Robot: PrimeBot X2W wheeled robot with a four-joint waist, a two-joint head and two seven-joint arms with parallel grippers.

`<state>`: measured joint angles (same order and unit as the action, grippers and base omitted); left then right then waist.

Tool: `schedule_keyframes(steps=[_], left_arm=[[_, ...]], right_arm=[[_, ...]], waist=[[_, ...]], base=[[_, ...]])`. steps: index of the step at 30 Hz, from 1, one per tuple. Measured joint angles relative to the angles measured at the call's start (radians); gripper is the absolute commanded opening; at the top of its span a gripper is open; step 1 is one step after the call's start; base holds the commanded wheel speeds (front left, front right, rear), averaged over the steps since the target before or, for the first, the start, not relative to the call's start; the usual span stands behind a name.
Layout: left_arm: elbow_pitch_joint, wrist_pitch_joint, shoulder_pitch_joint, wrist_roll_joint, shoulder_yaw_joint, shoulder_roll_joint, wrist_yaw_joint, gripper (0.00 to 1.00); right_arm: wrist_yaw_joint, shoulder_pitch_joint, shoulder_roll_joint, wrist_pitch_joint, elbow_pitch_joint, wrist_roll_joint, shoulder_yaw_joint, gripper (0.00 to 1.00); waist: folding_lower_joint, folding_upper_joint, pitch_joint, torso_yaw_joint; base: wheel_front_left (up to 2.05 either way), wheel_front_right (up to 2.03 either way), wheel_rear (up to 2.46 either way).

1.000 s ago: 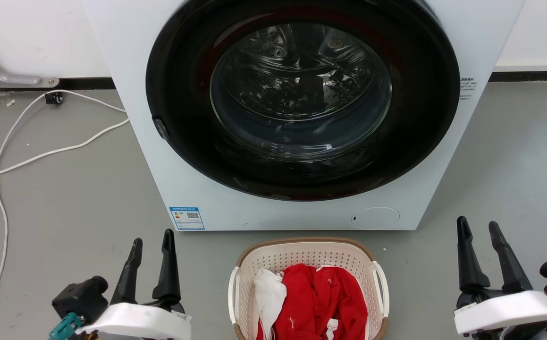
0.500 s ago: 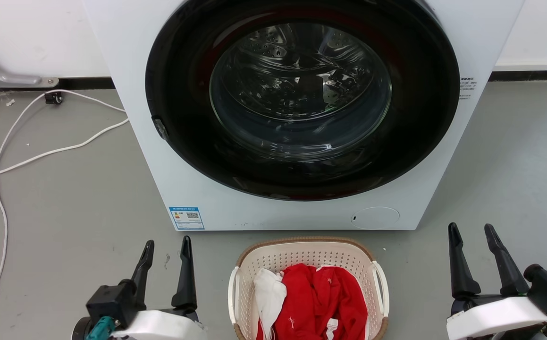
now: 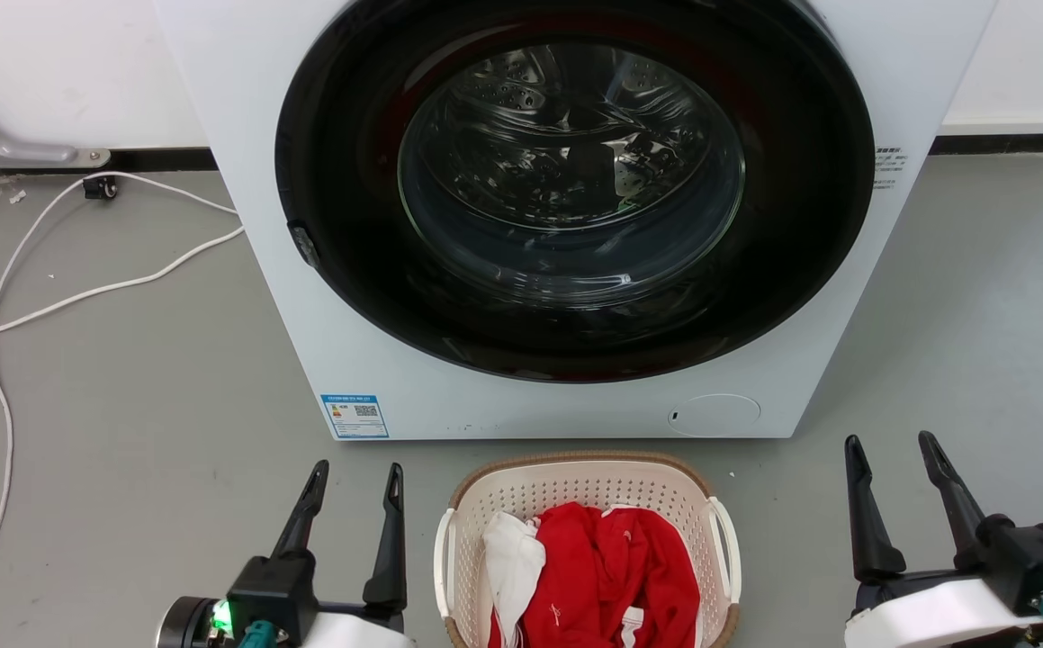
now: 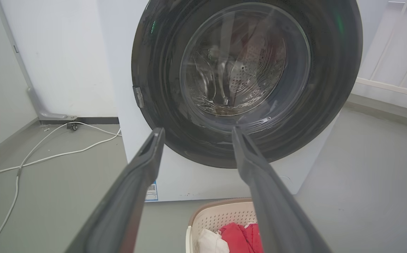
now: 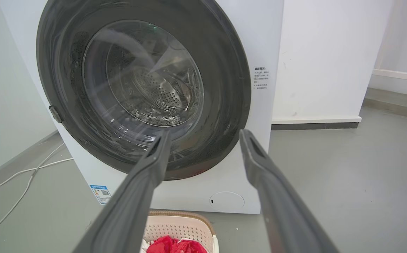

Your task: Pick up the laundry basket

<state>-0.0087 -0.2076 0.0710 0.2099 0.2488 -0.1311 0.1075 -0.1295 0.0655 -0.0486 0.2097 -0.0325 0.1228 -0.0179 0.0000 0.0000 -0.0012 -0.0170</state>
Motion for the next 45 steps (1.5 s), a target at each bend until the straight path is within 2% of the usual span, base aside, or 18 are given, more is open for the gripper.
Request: schedule_keyframes(steps=[8, 17, 21, 27, 45], left_arm=[[0.019, -0.018, 0.004, -0.047, 0.041, -0.016, 0.011, 1.0], [0.034, -0.034, 0.032, -0.018, -0.052, 0.039, -0.071, 1.0], [0.036, -0.042, 0.041, -0.06, -0.08, 0.054, -0.101, 1.0], [0.041, -0.052, 0.045, -0.151, -0.08, 0.066, -0.125, 1.0], [0.053, -0.055, 0.048, -0.17, -0.092, 0.078, -0.127, 1.0]], right_arm=[[-0.001, 0.008, 0.0, 0.016, 0.001, -0.067, 0.021, 1.0], [-0.001, 0.018, -0.001, 0.032, -0.008, -0.089, 0.022, 1.0], [-0.001, 0.022, -0.001, 0.038, -0.028, -0.059, 0.005, 1.0], [-0.001, 0.022, -0.001, 0.051, -0.049, -0.074, -0.007, 1.0], [-0.001, 0.019, -0.001, 0.054, -0.061, -0.07, -0.015, 1.0]], waist=[[0.0, 0.0, -0.001, 0.0], [0.0, 0.0, -0.001, 0.001], [0.0, 0.0, -0.002, -0.001], [0.0, 0.0, -0.003, -0.003], [0.0, 0.0, -0.001, -0.002]], base=[[0.0, 0.0, 0.0], [0.0, 0.0, 0.0], [0.0, 0.0, 0.0], [0.0, 0.0, 0.0], [0.0, 0.0, 0.0]])
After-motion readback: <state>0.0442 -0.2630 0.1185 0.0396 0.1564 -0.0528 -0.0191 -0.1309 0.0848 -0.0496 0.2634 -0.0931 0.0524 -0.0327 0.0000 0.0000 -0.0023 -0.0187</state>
